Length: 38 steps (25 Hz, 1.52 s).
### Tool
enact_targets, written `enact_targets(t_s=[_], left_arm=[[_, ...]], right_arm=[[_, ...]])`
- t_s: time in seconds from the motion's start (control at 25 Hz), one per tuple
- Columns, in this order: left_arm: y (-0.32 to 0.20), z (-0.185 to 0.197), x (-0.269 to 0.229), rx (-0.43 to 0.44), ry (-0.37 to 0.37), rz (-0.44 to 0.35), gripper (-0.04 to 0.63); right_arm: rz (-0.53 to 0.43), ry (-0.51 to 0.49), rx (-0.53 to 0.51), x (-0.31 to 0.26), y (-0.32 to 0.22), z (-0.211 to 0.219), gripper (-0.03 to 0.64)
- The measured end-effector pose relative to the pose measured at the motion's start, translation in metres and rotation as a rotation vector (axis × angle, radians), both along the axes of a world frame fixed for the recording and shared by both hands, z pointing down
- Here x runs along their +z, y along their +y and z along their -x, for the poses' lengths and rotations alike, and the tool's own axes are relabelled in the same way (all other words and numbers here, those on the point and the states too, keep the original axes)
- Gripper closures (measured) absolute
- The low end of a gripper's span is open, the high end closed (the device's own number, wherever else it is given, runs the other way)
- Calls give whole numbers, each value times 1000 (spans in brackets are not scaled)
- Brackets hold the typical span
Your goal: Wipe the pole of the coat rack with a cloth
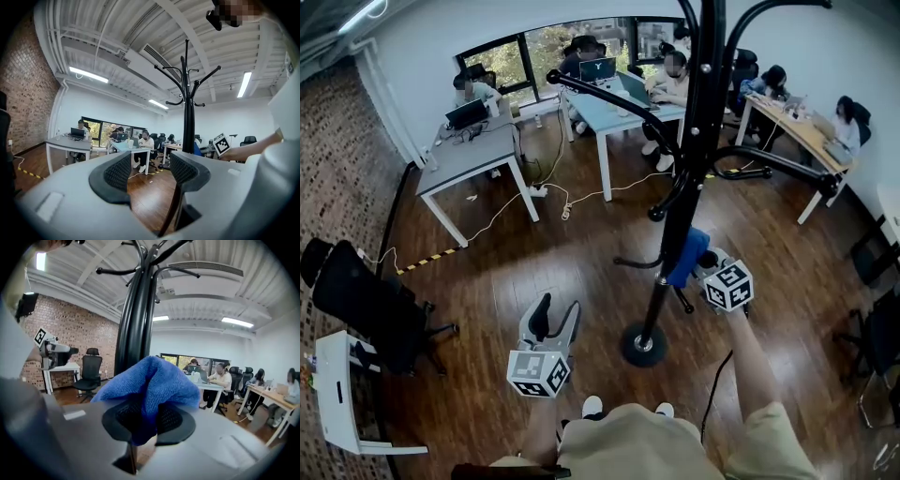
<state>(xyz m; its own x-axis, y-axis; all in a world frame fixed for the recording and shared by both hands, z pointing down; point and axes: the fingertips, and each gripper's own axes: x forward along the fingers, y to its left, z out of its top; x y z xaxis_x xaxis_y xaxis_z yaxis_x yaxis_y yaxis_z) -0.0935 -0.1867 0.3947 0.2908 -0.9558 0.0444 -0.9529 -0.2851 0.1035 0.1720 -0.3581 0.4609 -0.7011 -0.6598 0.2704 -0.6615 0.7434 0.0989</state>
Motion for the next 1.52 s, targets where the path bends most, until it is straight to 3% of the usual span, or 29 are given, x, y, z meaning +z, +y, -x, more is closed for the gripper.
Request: enact_targets(t_s=[0.16,0.32,0.48,0.6,0.76,0.92,1.16,1.28,1.52], left_arm=[[-7,-8,1,40,5,-3,357],[-13,-1,0,62,21,-10,357],[-20,5,6,92,51,-7,357],[-24,11,6,123,63,-7,357],[-24,30,4,143,79,-8,357],[-19,49,6,152,89,-2,357],[-16,72,14,165,93,18,357],[-15,78,15,161,99,20,357],[-12,87,15,159,111,12,357]], right_arm=[[-52,125,65,-19,16,-5,565],[-207,84,180,-84,62,-3,563],[-320,75,208,-131,105,42,560],[-284,-32,216,-149,98,81,560],[-236,-73,308,-168,57,112,559],[-189,-167,443,-191,26,106,560],[-132,-472,566,-214,2,86,560],[-102,-514,616,-192,1,80,560],[113,-566,716,-94,6,66,560]])
